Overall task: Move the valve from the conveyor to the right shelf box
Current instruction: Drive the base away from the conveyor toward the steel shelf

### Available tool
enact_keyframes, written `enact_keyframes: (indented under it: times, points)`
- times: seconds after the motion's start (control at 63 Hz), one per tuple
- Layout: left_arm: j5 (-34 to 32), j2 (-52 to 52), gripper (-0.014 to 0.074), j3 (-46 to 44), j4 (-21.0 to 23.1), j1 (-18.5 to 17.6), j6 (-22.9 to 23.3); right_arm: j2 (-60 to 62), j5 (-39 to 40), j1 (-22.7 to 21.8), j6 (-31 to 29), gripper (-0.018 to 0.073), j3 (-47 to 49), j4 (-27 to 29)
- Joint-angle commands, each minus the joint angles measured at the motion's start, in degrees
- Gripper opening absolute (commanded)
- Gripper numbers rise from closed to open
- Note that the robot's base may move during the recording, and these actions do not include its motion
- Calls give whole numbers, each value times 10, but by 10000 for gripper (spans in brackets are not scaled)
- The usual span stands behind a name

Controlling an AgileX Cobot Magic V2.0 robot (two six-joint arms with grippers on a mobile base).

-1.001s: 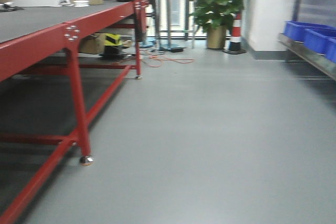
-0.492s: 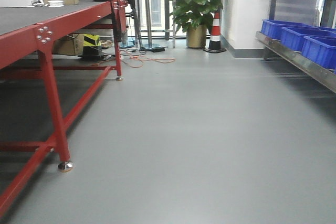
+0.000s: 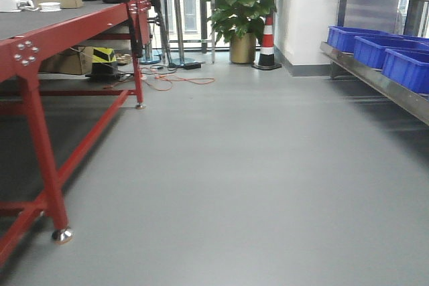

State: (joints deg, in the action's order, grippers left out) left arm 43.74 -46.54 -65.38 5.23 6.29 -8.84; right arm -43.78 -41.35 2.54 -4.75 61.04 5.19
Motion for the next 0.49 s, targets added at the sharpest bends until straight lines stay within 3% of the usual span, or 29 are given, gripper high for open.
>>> enact_keyframes:
  times: [0.0, 0.476]
  points:
    - [-32, 5, -111, -9, 6, -3, 4, 4, 42, -1, -3, -155, 9, -4]
    - [-32, 5, -111, -9, 6, -3, 4, 4, 42, -1, -3, -155, 9, -4]
